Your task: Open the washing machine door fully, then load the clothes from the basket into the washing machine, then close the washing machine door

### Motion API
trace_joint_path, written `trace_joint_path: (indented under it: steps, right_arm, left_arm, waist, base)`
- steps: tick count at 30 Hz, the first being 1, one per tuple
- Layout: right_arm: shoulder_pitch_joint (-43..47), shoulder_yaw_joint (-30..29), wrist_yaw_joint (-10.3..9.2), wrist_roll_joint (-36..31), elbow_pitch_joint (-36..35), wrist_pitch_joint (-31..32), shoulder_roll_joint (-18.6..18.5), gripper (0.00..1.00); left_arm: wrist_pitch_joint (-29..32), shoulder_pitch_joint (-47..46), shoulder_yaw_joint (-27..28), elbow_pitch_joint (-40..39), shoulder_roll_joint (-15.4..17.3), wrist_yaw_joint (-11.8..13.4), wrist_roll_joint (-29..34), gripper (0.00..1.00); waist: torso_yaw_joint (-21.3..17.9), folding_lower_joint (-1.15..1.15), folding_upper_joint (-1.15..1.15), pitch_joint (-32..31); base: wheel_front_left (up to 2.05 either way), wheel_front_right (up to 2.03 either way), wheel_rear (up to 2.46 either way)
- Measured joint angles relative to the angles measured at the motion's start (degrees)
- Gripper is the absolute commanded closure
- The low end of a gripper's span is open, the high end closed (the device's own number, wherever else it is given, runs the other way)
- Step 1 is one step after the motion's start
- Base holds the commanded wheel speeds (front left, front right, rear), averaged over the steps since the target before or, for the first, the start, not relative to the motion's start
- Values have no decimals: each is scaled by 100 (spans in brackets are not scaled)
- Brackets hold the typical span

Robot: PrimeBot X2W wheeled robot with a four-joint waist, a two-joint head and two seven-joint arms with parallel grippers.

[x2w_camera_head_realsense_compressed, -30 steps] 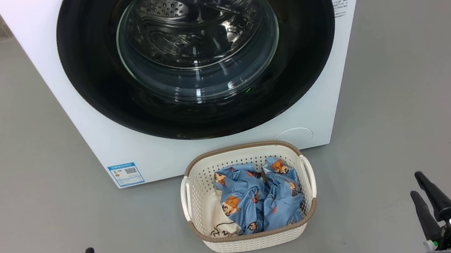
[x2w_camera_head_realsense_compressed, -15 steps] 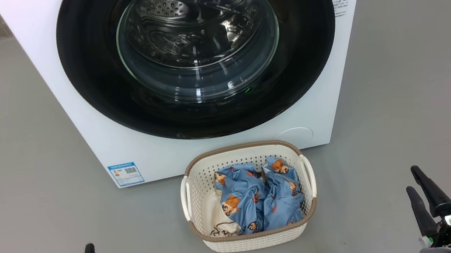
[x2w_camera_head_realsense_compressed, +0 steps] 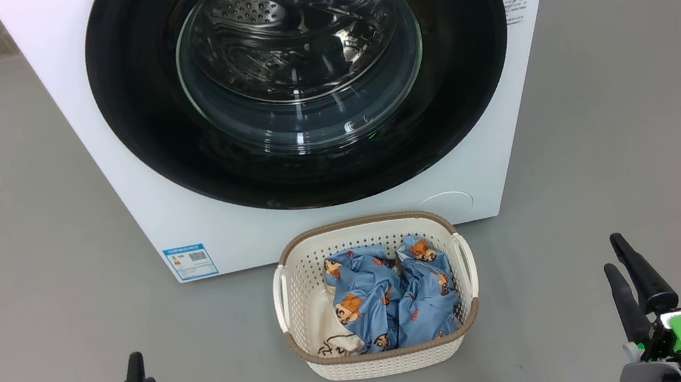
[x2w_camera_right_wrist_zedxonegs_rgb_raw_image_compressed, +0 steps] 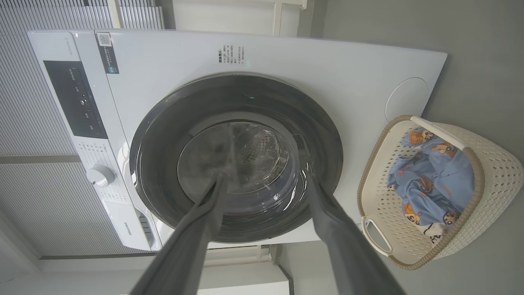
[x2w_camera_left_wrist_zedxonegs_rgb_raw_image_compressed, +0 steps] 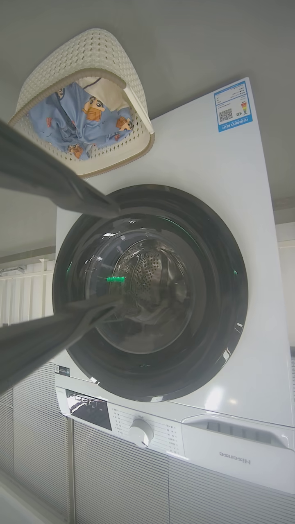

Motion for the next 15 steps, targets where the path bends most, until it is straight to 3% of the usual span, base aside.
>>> trace_joint_path:
  steps: [15]
  right_arm:
    - [-156, 439, 0, -403, -233, -345, -241, 0]
  left_arm:
    - [-271, -101, -231, -127, 142, 0, 350, 0]
  waist:
    - [4, 0, 0, 11]
  base:
    - [0, 0, 0]
